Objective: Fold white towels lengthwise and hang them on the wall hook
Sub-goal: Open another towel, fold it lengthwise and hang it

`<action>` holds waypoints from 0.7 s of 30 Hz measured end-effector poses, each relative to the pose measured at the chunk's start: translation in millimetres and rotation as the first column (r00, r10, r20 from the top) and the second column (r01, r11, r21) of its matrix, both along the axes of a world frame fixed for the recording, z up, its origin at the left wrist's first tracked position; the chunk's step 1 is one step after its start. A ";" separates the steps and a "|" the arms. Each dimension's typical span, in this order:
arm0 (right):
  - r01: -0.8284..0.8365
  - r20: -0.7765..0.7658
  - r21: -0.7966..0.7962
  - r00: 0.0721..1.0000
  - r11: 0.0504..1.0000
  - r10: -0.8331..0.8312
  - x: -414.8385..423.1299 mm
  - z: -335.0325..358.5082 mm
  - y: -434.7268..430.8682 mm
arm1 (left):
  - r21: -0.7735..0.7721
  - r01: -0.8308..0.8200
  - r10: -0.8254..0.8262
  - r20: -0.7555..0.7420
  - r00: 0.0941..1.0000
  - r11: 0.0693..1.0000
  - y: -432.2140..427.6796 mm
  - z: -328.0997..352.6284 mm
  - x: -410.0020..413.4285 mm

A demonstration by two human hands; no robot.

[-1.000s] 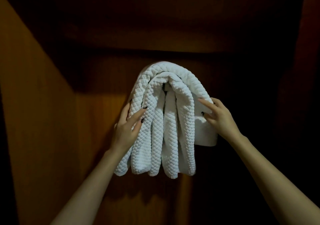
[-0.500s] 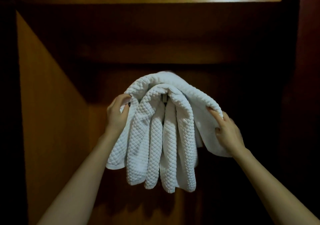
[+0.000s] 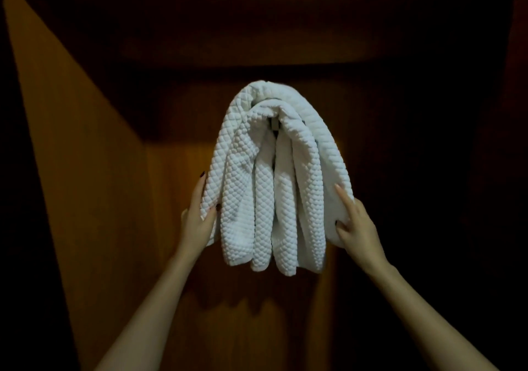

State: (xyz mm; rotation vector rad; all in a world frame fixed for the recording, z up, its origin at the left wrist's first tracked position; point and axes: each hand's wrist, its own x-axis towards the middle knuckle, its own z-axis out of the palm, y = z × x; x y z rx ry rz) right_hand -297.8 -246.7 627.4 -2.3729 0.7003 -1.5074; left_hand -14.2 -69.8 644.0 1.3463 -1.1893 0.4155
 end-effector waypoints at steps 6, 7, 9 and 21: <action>-0.120 0.043 0.067 0.992 0.990 0.117 5.0 -25.0 16.4 | 0.028 0.026 -0.028 0.062 0.998 0.999 -5.3 -41.1 -9.4; -0.129 0.020 0.073 0.992 0.989 0.128 7.6 -26.5 18.2 | 0.038 0.021 -0.023 0.046 0.999 0.999 -7.5 -46.2 -13.2; -0.126 -0.024 0.089 0.991 0.988 0.128 10.8 -27.5 21.1 | 0.054 -0.002 0.002 0.001 1.000 0.999 -11.5 -50.9 -18.6; 0.039 -0.246 0.145 0.969 0.989 -0.002 -20.9 -48.4 63.4 | 0.380 -0.113 0.099 0.056 0.993 0.918 43.0 -56.6 -45.0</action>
